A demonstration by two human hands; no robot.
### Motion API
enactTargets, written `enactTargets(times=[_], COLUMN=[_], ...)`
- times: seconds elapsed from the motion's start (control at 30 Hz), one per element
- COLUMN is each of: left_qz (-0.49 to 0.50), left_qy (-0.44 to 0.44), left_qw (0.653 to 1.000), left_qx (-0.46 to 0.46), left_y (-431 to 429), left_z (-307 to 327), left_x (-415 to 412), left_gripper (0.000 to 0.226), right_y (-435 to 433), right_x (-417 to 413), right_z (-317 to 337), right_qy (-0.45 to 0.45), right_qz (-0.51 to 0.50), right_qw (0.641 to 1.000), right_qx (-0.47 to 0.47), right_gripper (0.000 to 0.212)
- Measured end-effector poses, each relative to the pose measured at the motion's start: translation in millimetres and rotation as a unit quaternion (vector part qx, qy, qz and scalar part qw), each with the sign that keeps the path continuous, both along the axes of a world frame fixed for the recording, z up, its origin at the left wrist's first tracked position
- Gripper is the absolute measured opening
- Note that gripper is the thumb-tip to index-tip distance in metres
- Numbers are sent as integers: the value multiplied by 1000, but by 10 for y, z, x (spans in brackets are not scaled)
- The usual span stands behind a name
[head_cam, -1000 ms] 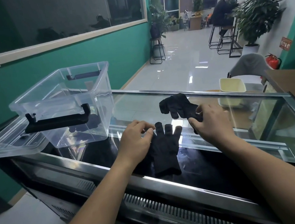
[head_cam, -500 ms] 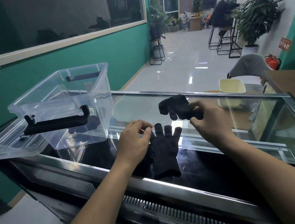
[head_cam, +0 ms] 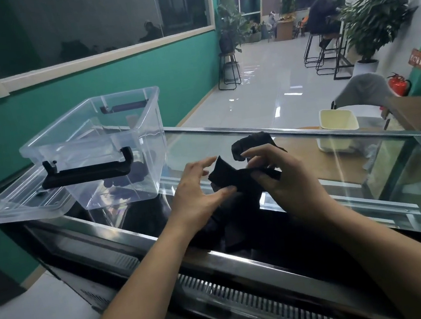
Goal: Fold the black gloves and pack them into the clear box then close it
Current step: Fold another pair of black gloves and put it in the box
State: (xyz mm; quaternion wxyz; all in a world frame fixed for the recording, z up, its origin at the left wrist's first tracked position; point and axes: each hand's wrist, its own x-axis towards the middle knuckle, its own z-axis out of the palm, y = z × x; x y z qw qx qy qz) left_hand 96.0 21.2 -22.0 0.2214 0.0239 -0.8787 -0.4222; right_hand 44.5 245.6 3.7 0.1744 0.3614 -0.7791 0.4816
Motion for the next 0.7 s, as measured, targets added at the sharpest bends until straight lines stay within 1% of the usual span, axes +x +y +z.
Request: enactTargets(times=[0.03, 0.1, 0.17, 0.27, 0.33, 0.43, 0.53, 0.63, 0.7], left_qz=[-5, -13, -16, -34, -49, -43, -28, 2, 11], left_qy=[4, -1, -15, -28, -27, -45, -54, -50, -43], left_qw=[1000, 1000, 998, 995, 993, 994, 995, 996, 995], left_qx=[0, 20, 51, 93, 104, 90, 74, 75, 93], left_y=[3, 15, 19, 48, 80, 74, 61, 76, 111], left_z=[7, 29, 50, 145, 266, 429, 570, 701, 772], left_x=[7, 25, 28, 6, -22, -117, -210, -264, -290], left_gripper=[64, 43, 28, 31, 33, 25, 23, 15, 19], right_y=[-2, -11, -12, 11, 29, 60, 60, 10, -34], right_x=[8, 3, -30, -76, -112, -172, -171, -83, -13], right_z=[-1, -29, -65, -118, -124, -115, -110, -93, -82], right_qy=[-1, 0, 9, 24, 23, 38, 87, 123, 138], right_qz=[7, 12, -7, -61, -103, -156, -182, -149, -100], right_qw=[1000, 1000, 1000, 998, 994, 987, 979, 981, 985], right_qx=[4, 13, 19, 18, 2, -14, 6, 11, 20], right_gripper=[41, 42, 43, 43, 43, 44, 44, 32, 19])
